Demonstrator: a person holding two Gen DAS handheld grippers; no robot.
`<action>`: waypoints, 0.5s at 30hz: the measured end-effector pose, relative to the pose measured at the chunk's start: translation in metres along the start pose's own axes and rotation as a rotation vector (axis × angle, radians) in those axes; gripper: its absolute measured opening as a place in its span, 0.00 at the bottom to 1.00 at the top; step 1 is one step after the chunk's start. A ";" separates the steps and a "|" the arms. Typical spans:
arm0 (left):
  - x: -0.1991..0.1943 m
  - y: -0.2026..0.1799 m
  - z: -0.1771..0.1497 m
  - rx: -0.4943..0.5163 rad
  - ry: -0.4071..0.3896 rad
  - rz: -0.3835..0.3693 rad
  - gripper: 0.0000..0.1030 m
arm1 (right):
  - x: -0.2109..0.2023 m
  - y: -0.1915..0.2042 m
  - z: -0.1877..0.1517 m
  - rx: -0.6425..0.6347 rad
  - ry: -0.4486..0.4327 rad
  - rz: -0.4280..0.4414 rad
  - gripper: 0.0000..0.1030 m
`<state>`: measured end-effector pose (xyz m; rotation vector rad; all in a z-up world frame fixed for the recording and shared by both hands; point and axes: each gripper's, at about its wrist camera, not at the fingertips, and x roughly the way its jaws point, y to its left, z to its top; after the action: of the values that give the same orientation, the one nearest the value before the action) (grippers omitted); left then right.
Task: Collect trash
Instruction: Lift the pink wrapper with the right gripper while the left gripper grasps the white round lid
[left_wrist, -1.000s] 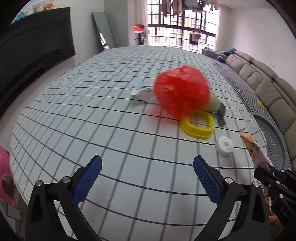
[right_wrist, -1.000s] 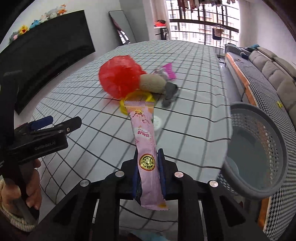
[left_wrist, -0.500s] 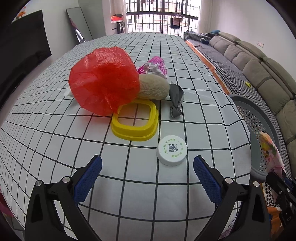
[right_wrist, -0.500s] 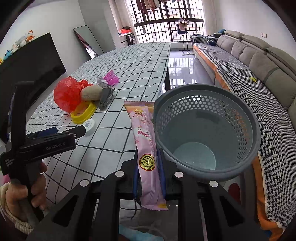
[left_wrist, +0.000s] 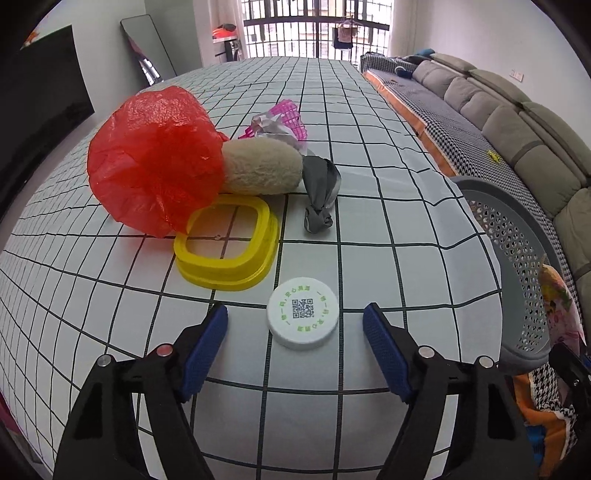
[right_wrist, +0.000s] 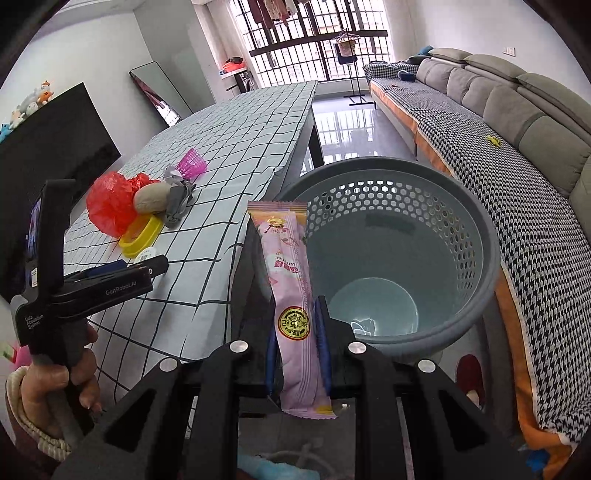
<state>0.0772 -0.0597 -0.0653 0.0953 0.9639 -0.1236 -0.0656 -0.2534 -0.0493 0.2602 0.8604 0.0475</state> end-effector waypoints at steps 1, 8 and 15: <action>-0.001 -0.001 0.000 0.001 -0.002 -0.012 0.61 | 0.000 -0.001 0.000 0.002 -0.001 0.001 0.18; -0.011 -0.008 -0.010 0.024 -0.010 -0.053 0.37 | 0.001 -0.008 -0.001 0.020 -0.007 -0.001 0.18; -0.032 -0.031 -0.010 0.071 -0.046 -0.089 0.37 | 0.000 -0.024 0.001 0.051 -0.012 -0.027 0.18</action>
<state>0.0461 -0.0871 -0.0453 0.1145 0.9177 -0.2414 -0.0660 -0.2771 -0.0548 0.2964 0.8540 -0.0008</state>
